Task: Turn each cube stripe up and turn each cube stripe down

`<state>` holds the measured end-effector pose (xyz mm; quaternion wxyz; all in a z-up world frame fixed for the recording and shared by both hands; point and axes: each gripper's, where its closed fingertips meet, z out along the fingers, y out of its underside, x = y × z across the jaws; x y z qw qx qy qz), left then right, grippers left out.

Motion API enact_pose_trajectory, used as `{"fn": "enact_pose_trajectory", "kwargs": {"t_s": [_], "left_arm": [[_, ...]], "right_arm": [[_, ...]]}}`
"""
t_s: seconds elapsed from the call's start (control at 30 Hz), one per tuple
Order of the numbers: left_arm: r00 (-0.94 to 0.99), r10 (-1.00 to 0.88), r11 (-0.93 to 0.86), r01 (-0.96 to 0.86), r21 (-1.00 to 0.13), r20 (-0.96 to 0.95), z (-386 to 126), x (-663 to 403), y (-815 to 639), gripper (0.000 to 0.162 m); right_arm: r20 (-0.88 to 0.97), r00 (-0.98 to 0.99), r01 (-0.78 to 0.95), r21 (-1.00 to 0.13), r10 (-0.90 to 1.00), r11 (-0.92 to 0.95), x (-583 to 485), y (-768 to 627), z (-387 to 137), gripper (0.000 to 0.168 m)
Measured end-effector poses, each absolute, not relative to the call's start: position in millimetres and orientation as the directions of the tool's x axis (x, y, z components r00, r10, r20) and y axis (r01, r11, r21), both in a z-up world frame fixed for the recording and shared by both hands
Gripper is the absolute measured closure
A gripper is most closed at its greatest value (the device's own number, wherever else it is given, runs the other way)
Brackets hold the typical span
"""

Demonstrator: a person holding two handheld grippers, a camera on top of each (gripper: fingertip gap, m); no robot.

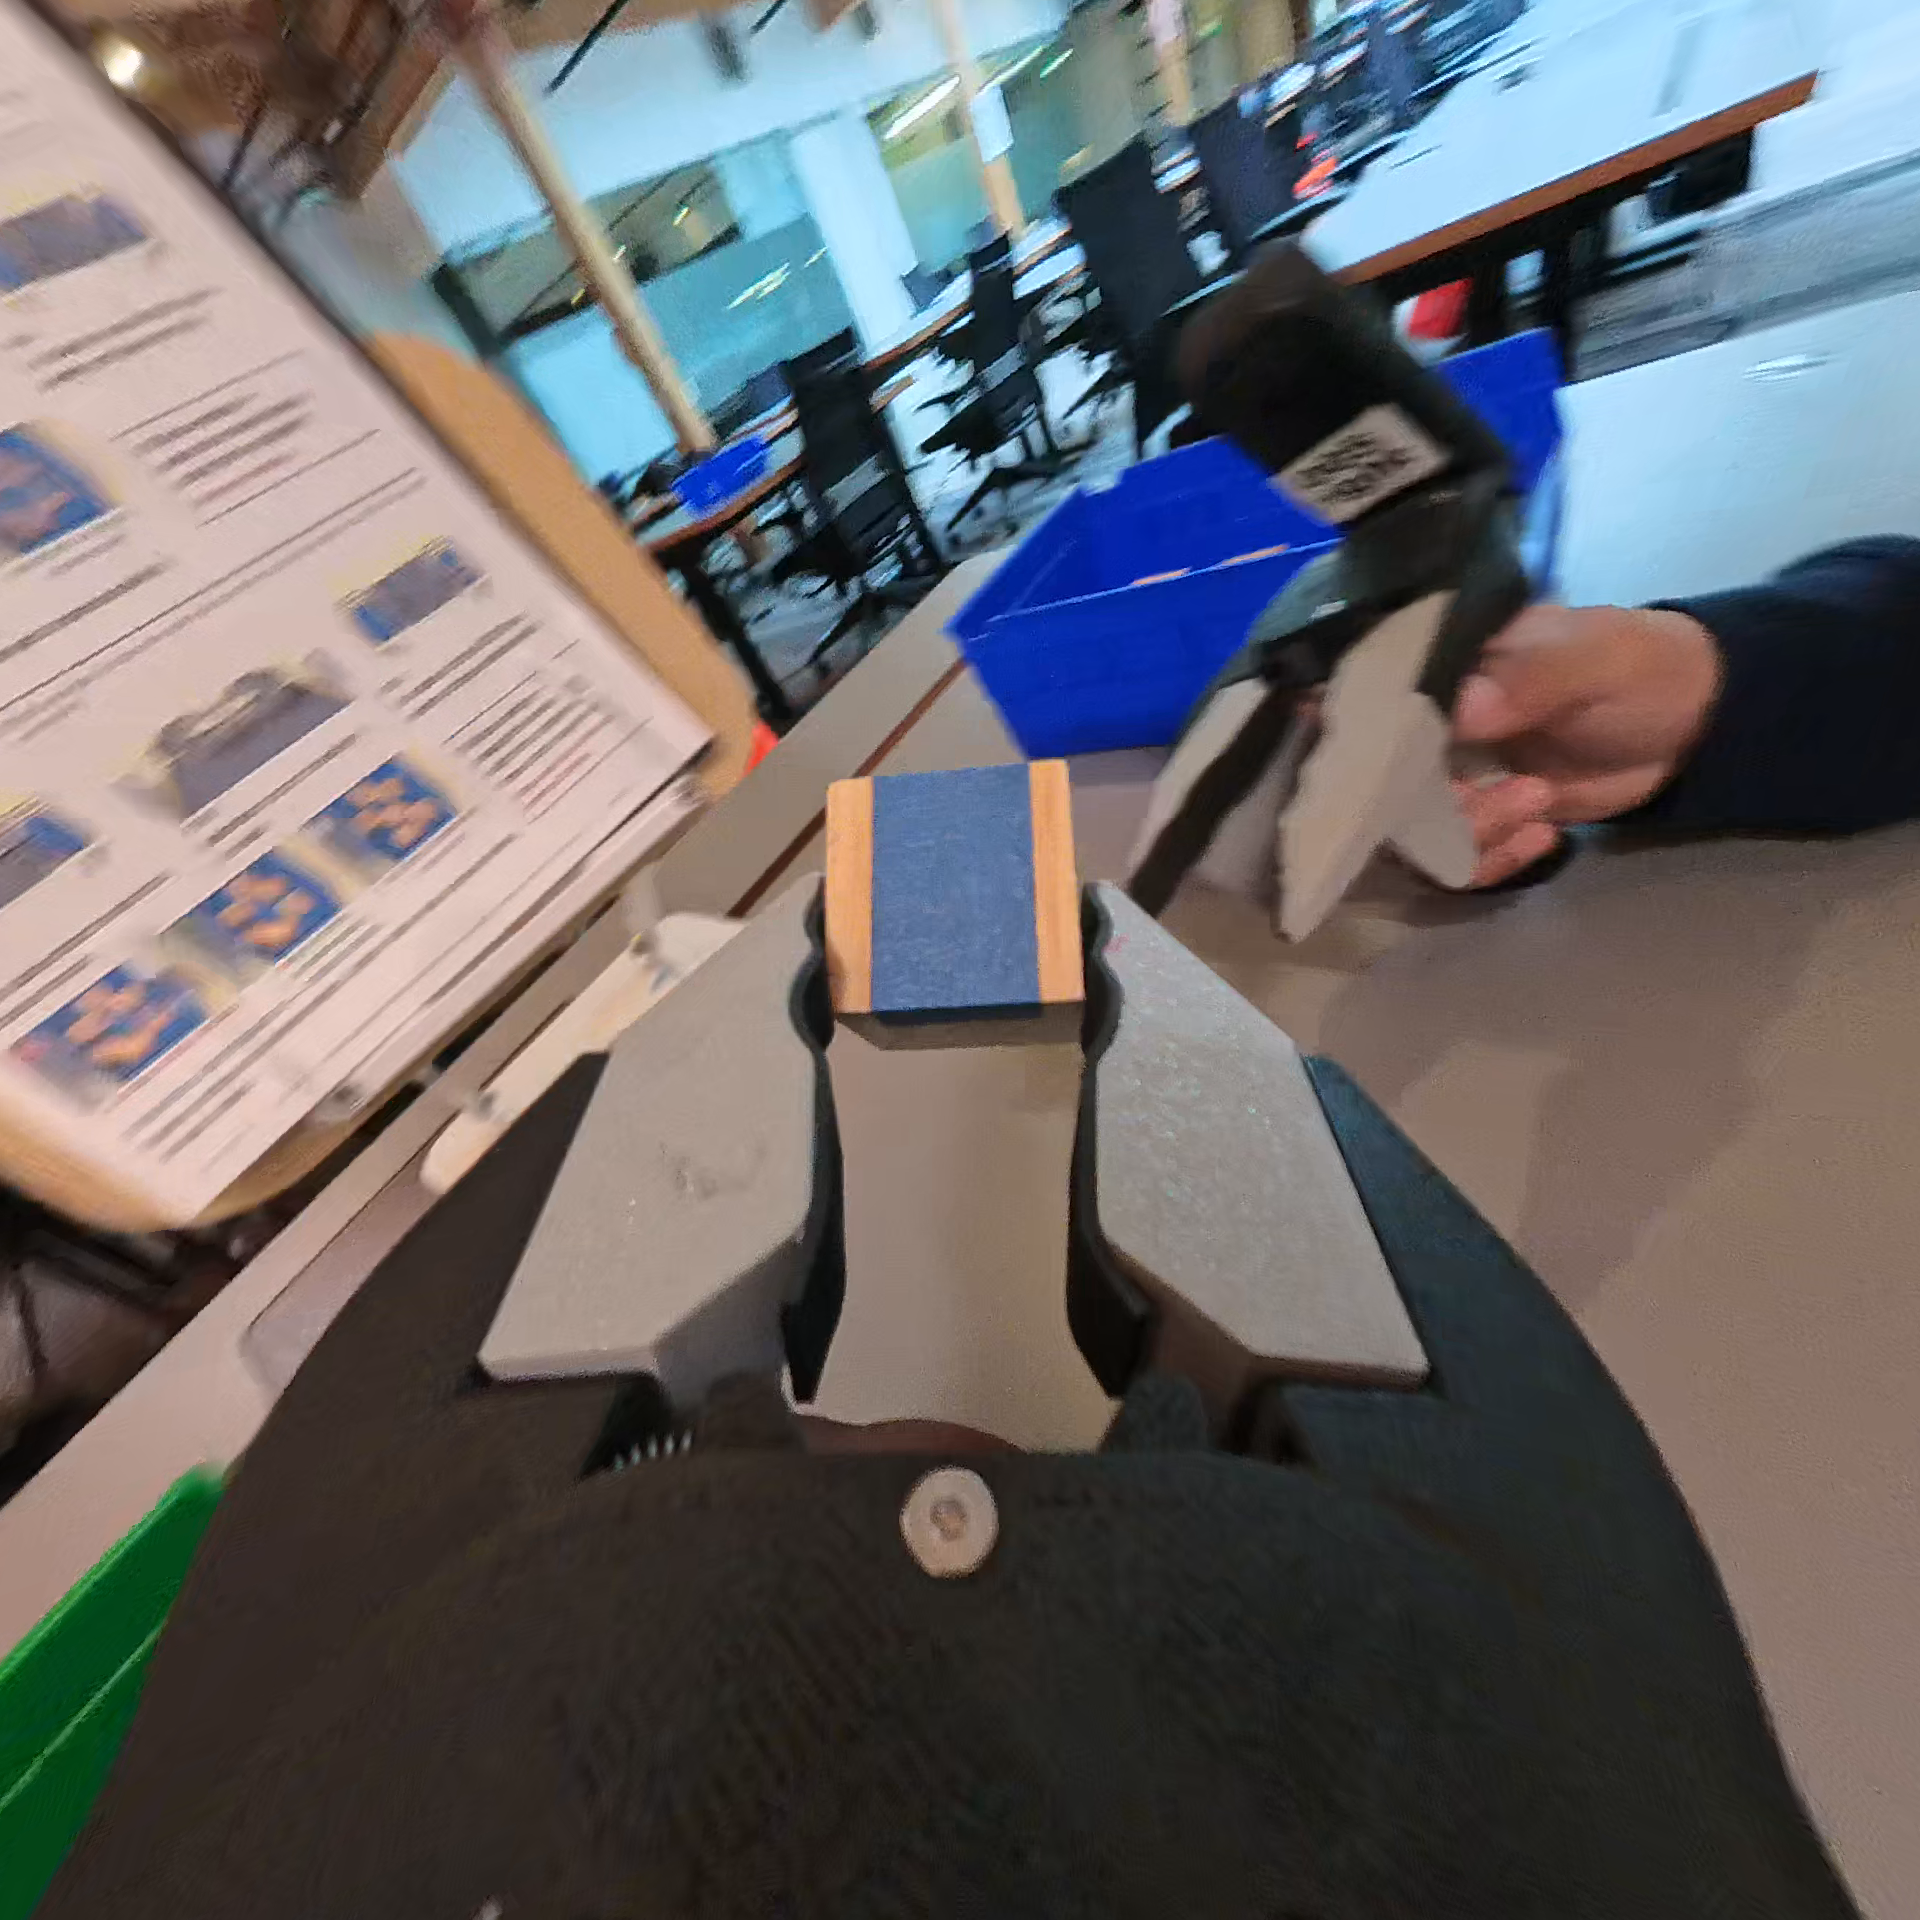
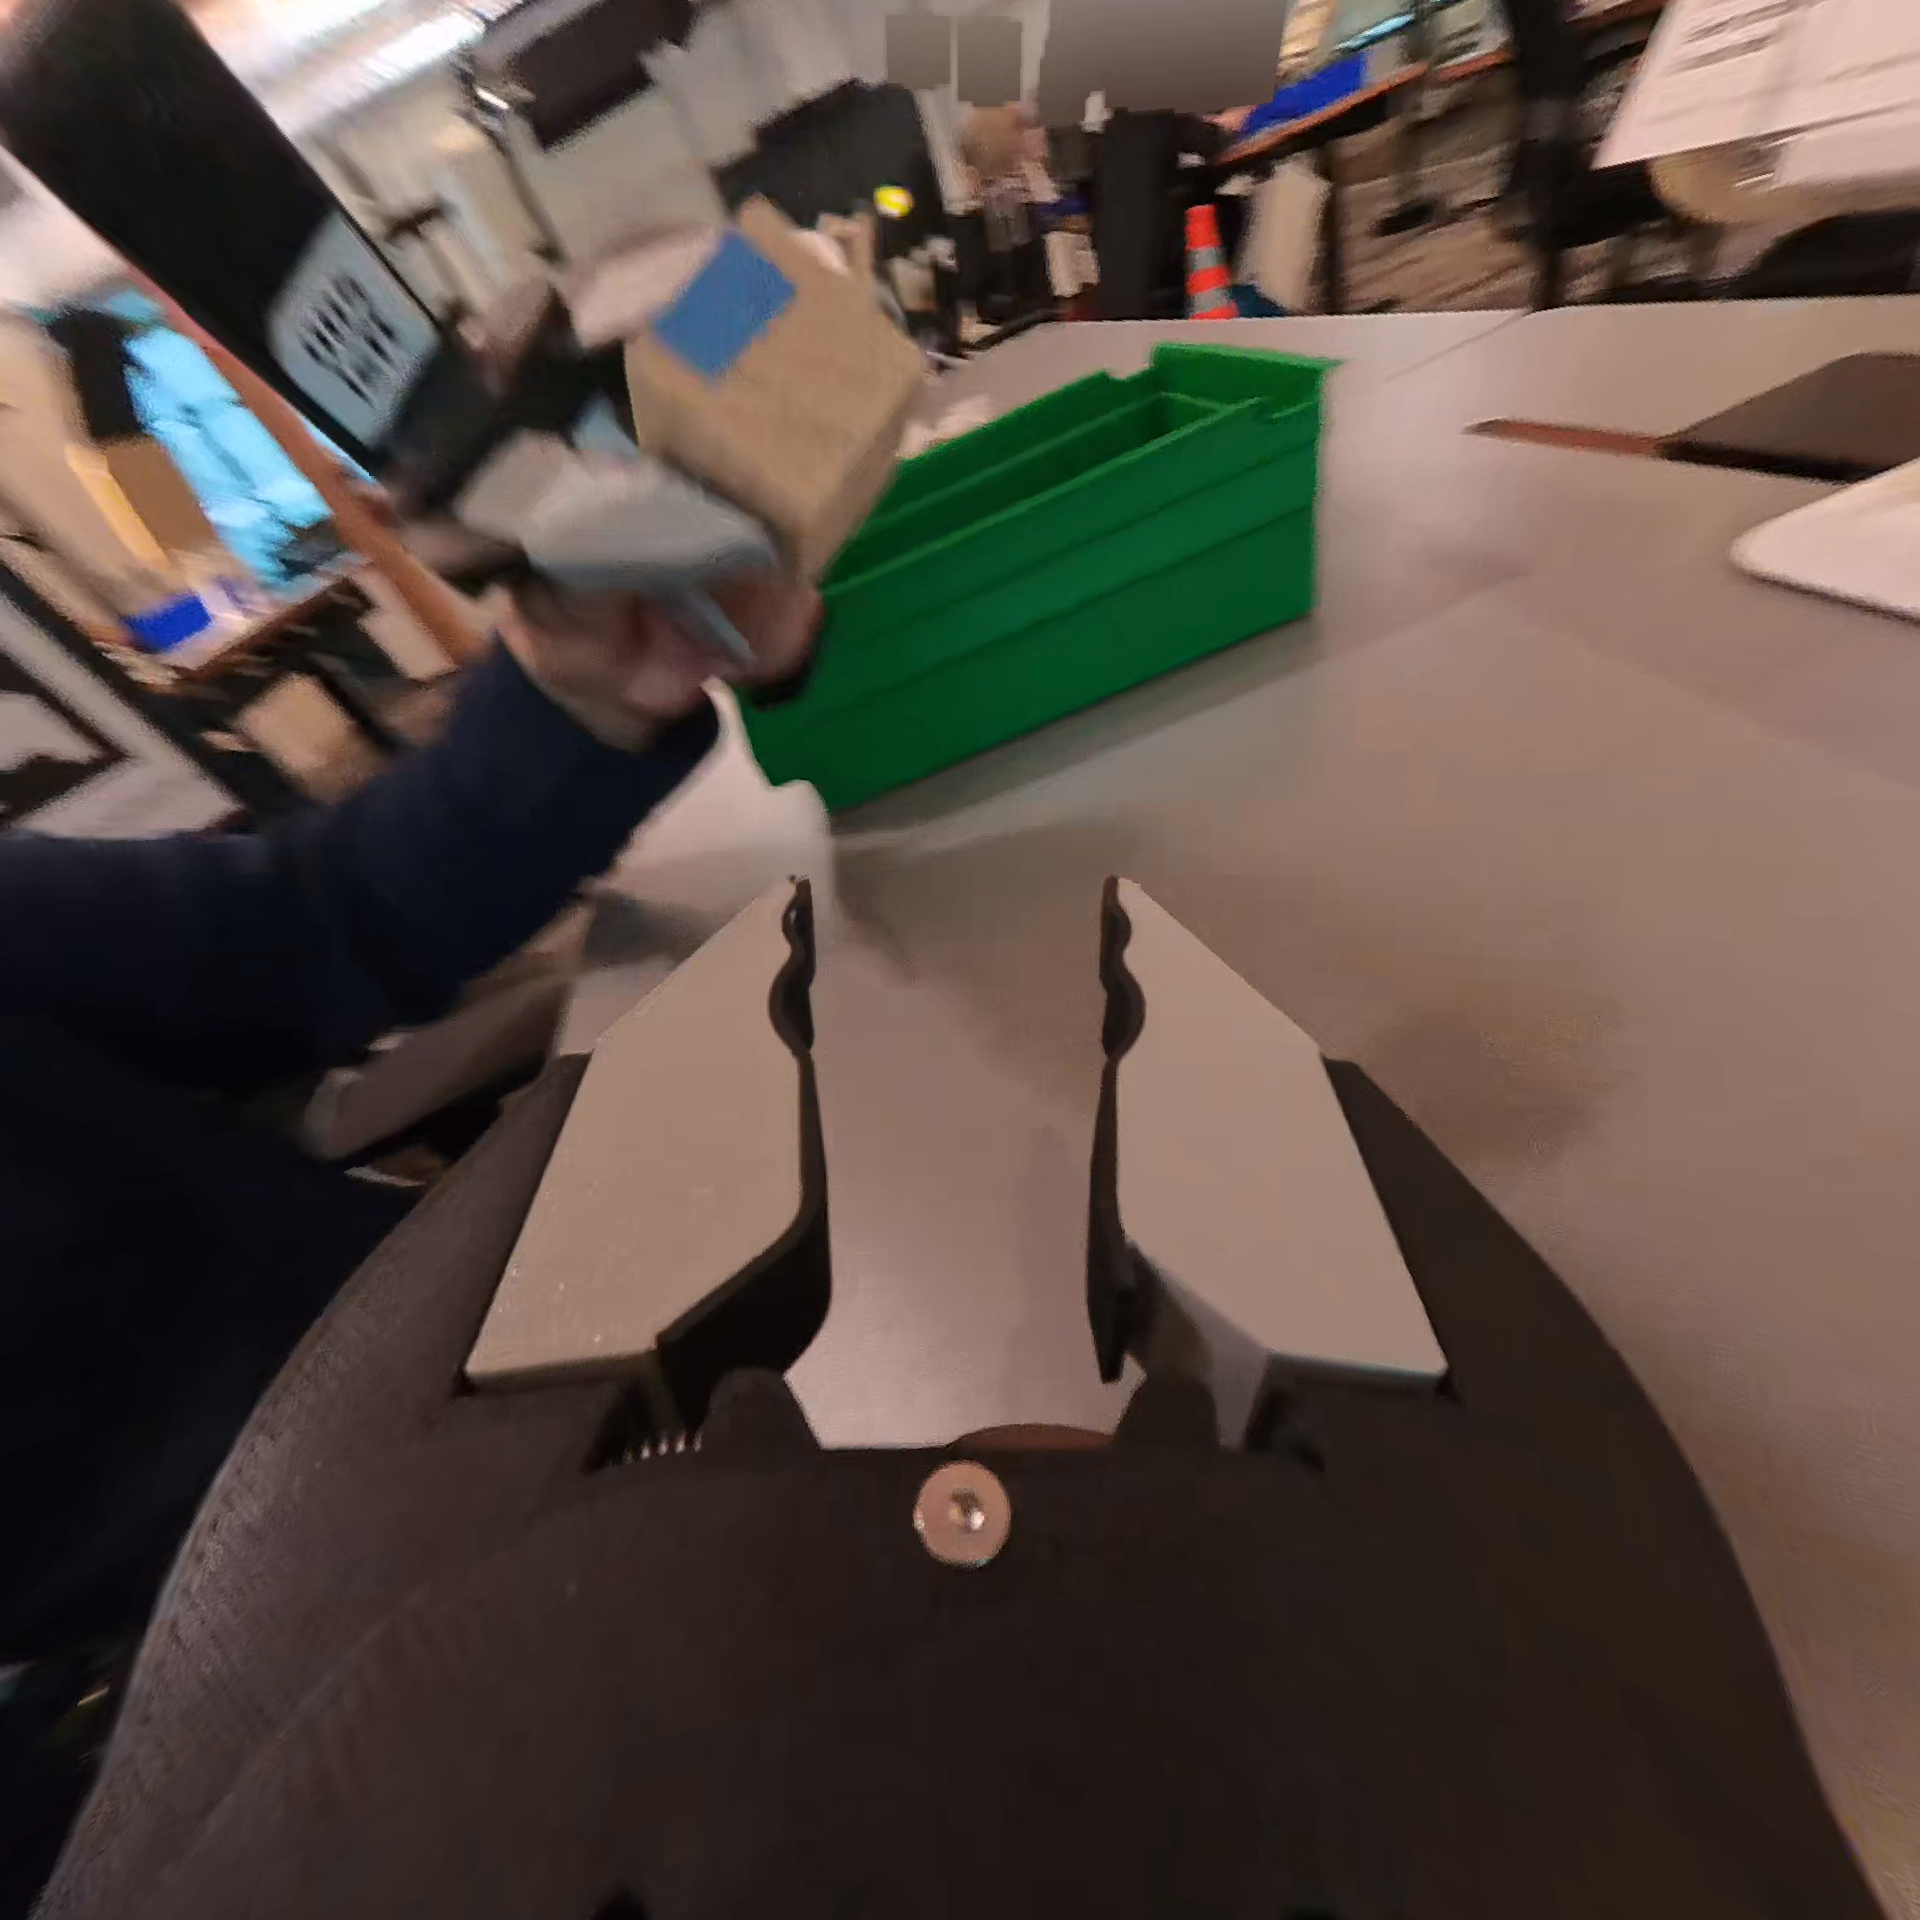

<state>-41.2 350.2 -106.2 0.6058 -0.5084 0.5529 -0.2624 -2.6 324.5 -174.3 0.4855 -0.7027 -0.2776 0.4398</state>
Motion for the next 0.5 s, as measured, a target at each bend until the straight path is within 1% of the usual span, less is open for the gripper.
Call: {"fn": "enact_pose_trajectory", "kwargs": {"t_s": [0.1, 0.17, 0.3, 0.37, 0.5], "left_arm": [[0.176, -0.866, 0.438, -0.181, -0.880, -0.468, -122.9, -14.9, 318.6, 0.117], [0.173, -0.850, 0.477, -0.147, -0.866, -0.498, -130.6, -8.5, 311.4, 0.116], [0.162, -0.800, 0.564, -0.125, -0.817, -0.577, -139.9, -8.9, 300.0, 0.116], [0.146, -0.789, 0.588, -0.099, -0.803, -0.596, -142.2, -8.9, 293.8, 0.116], [0.124, -0.748, 0.652, -0.043, -0.757, -0.652, -140.4, -7.3, 279.6, 0.117]], "right_arm": [[-0.442, 0.311, -0.119, -0.896, 0.841, -0.427, -9.3, 311.2, -160.3, 0.114], [-0.501, 0.222, -0.171, -0.865, 0.836, -0.473, -8.2, 306.2, -152.0, 0.113], [-0.593, 0.107, -0.250, -0.793, 0.798, -0.556, -1.1, 306.3, -142.7, 0.110], [-0.614, 0.075, -0.258, -0.773, 0.785, -0.580, -0.5, 305.6, -141.7, 0.109], [-0.636, -0.010, -0.217, -0.752, 0.772, -0.623, -8.2, 294.1, -141.6, 0.109]]}}
